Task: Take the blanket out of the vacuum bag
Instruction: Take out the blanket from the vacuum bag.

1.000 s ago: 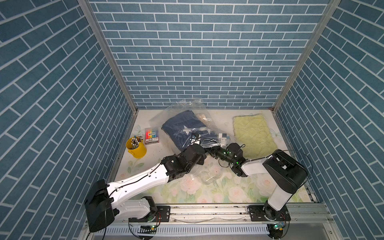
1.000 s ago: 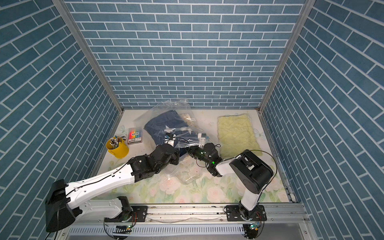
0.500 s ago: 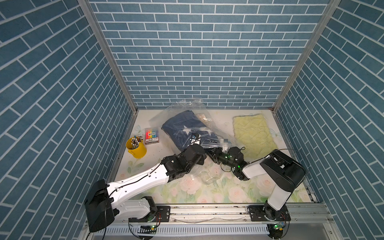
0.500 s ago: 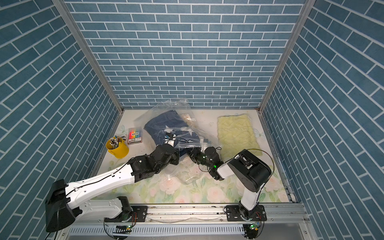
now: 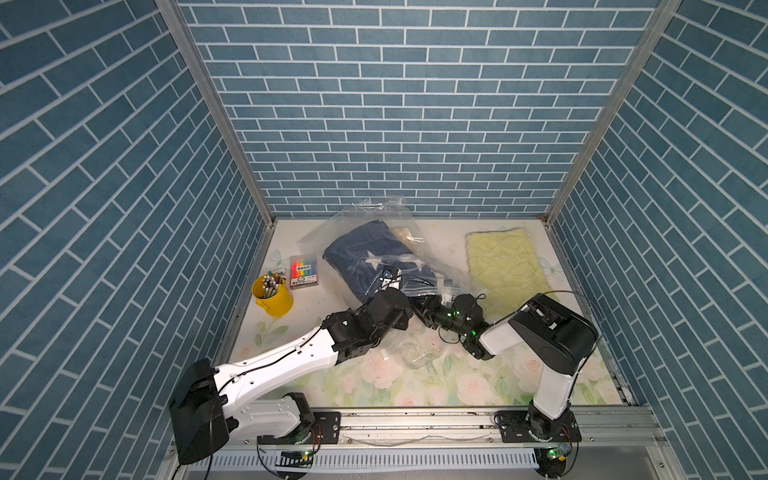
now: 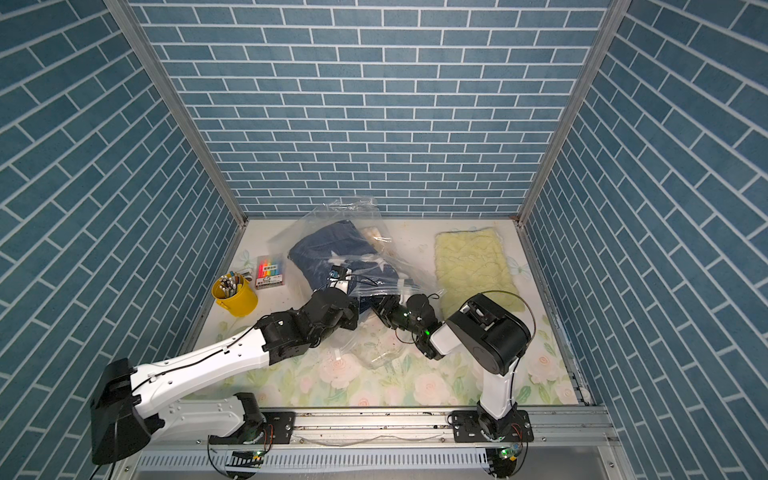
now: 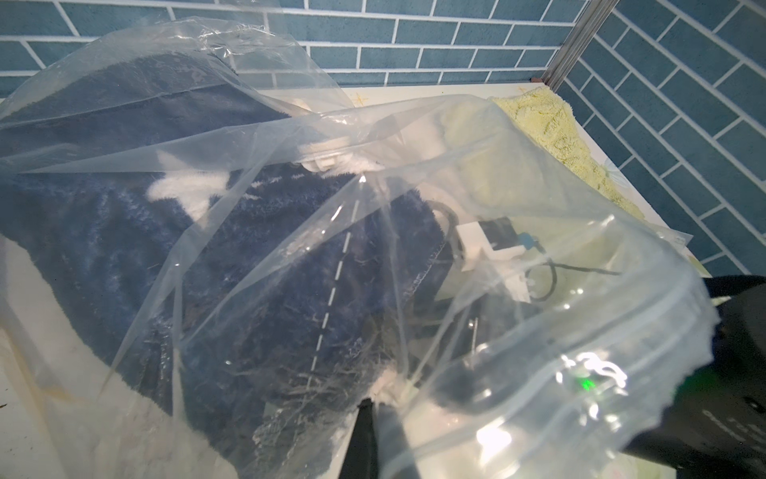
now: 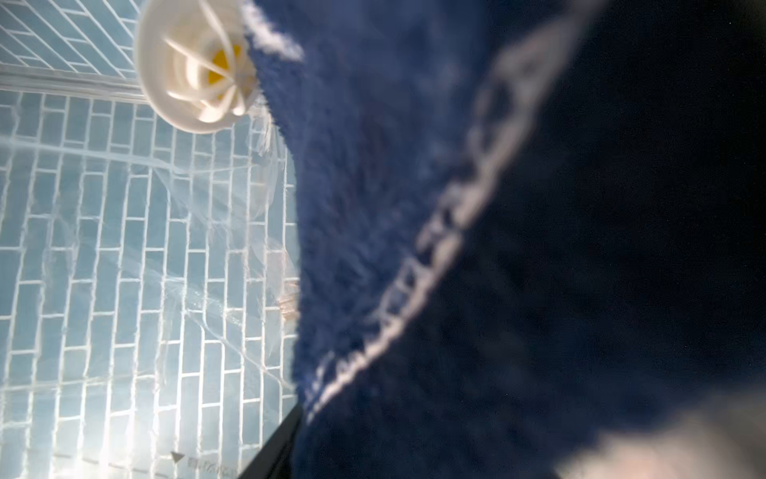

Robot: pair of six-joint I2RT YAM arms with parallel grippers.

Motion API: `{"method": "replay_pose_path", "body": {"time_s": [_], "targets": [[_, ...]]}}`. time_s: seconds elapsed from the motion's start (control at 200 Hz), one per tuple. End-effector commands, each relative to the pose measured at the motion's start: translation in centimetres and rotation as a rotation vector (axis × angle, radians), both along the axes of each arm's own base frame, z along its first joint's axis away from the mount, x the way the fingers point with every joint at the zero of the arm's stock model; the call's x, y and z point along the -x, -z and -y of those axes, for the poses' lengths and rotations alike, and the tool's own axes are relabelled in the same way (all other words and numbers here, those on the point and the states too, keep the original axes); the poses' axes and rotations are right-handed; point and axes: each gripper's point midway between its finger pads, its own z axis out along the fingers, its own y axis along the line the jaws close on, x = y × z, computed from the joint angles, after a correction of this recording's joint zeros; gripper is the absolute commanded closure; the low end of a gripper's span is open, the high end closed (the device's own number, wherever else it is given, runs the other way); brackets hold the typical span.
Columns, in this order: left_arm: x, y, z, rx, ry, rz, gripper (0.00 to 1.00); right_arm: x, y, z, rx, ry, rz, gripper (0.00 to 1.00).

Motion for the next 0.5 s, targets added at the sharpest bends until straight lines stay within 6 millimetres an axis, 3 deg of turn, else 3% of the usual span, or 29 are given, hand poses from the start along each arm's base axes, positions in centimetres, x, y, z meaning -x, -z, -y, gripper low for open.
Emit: {"method": "replay_pose_path", "body": {"time_s": [0.0, 0.245, 0.495], "targets": [[0.0, -0.1, -0.2, -0.007, -0.008, 0.009, 1.0, -0.6, -1.5, -0.9, -0.053, -0.015, 0.028, 0.44], [0.2, 0.3, -0.6, -0.007, -0.013, 0.007, 1.0, -0.1, -2.9, -0.5, -0.068, -0.018, 0.058, 0.58], [0.0, 0.2, -0.4, -0.008, -0.012, 0.008, 1.0, -0.7, -4.4, -1.0, -0.027, -0.029, 0.121, 0.62]]}}
